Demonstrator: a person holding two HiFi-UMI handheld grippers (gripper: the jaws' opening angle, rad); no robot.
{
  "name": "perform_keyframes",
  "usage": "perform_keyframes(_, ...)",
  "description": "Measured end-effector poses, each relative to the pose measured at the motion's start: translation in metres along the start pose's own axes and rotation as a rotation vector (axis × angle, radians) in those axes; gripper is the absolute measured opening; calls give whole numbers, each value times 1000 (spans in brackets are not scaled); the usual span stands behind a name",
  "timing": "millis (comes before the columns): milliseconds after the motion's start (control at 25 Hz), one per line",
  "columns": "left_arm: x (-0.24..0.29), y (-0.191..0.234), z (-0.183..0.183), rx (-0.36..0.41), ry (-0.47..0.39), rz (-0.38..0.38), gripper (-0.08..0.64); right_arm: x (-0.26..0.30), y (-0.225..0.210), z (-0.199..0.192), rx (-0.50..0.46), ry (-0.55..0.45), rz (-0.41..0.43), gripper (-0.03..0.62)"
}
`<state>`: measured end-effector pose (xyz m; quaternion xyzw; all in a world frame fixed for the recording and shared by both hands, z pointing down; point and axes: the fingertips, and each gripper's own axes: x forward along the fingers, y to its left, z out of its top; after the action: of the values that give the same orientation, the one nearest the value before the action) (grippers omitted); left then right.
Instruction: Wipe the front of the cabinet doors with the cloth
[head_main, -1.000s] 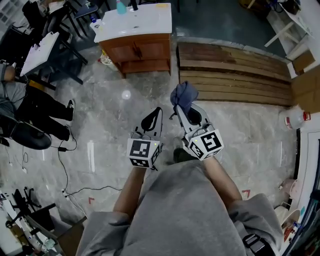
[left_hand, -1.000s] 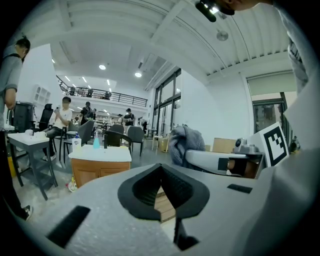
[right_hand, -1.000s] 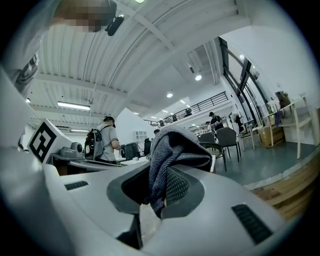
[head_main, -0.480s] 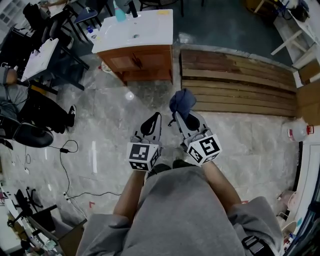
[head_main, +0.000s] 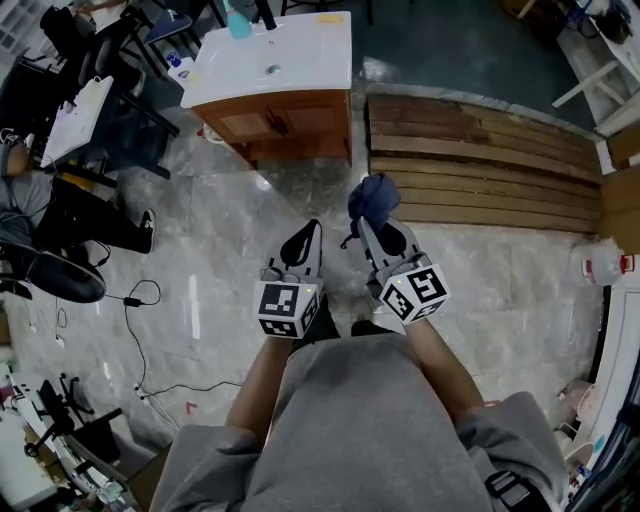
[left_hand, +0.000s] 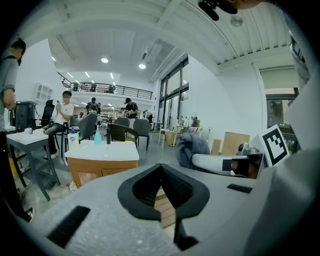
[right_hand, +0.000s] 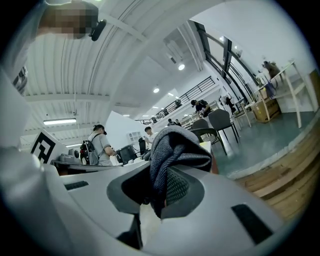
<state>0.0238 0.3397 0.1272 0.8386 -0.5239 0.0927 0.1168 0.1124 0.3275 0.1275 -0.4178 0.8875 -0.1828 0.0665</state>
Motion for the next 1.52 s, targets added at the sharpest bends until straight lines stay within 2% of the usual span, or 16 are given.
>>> perform_keyframes(480,71,68,9,26,44,-118,9,78,-40,-3,105,-42,-150,41)
perform_keyframes(1080,124,152,14,31,100,-285,8,166,-53,-12,177,-83,-332,41)
perform_keyframes(1320,151,169,-6,20,146,-290,9,186,-75,-25,217,-81,-376,41)
perform_keyframes(1520,188,175,-25,10,176,-269,9,204,-112,-44,254,-60,-386,41)
